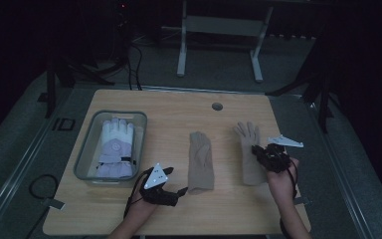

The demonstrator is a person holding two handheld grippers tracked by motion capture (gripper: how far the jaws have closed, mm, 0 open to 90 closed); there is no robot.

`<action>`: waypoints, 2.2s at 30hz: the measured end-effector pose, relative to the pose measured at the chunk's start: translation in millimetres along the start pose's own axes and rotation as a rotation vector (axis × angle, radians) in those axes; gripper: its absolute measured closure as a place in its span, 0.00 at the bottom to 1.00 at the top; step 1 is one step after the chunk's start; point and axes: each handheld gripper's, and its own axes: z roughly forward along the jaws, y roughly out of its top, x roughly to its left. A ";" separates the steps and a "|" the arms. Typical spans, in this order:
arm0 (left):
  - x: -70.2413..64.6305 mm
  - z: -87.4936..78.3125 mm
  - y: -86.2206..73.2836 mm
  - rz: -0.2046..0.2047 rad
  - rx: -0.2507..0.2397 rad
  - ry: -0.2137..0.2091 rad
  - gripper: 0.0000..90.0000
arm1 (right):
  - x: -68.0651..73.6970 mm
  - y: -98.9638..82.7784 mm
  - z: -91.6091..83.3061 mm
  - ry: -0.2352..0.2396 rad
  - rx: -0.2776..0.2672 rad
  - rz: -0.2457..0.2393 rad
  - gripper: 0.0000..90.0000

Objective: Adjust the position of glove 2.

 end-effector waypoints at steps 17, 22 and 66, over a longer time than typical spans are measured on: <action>-0.5 -2.7 0.3 0.016 -0.006 0.002 0.15 | 92.0 16.3 41.0 0.087 -0.028 0.020 0.93; -0.8 -3.9 0.5 0.024 -0.010 0.006 0.15 | 118.2 14.4 52.6 0.093 -0.037 0.055 0.93; -3.5 4.6 1.5 0.033 0.040 -0.062 0.15 | 100.9 -1.7 65.5 0.285 0.066 -0.111 0.13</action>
